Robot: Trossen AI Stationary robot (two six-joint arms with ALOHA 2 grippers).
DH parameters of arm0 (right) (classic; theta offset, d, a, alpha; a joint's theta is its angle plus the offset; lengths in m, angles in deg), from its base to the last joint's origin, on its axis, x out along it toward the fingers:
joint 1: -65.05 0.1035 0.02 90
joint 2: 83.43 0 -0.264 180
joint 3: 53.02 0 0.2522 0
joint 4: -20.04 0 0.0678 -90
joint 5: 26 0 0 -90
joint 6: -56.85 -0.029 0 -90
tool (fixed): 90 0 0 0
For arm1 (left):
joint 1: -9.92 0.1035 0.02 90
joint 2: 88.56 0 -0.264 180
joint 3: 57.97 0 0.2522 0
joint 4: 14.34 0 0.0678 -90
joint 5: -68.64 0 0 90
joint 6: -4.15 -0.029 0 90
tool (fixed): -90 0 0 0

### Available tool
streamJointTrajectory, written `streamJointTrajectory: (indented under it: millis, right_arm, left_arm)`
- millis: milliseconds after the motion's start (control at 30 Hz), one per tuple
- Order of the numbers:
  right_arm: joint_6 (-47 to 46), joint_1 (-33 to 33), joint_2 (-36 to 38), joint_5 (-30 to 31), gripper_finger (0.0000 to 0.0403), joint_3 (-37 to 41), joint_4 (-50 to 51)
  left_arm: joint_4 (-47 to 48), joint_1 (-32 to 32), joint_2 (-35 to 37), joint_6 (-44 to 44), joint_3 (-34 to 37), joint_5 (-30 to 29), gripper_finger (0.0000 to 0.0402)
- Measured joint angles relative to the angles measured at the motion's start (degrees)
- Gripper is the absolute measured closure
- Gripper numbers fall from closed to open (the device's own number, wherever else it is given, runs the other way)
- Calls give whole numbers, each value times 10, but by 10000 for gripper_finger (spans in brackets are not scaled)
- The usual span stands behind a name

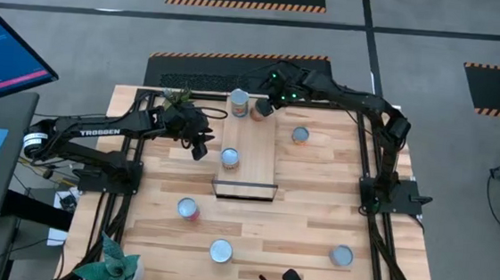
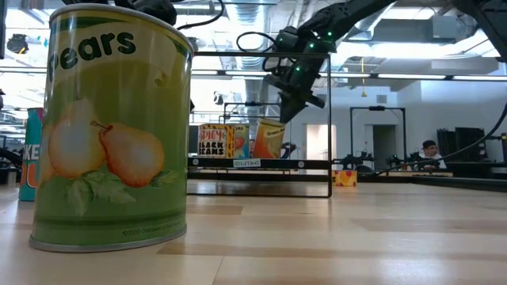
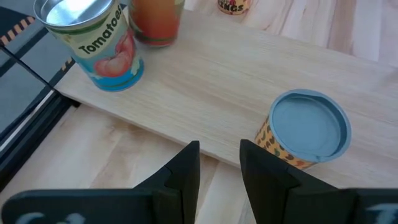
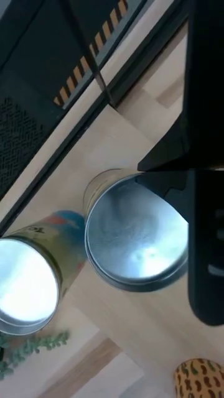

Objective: Pick and place cans onto a shelf
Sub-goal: Put the canned green beans on the shelf

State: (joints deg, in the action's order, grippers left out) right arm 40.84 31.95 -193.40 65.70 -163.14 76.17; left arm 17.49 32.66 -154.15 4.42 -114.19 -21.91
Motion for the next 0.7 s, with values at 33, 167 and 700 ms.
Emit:
streamJointTrajectory:
  millis: [33,167,700]
  right_arm:
    - [0,0,0,0,394,0,0]
    - [0,-2,0,0,364,0,0]
    - [17,-3,23,16,332,-15,-21]
  left_arm:
    - [0,0,0,0,0,0,299]
    - [0,0,0,0,0,-1,299]
    - [0,0,0,0,0,-1,299]
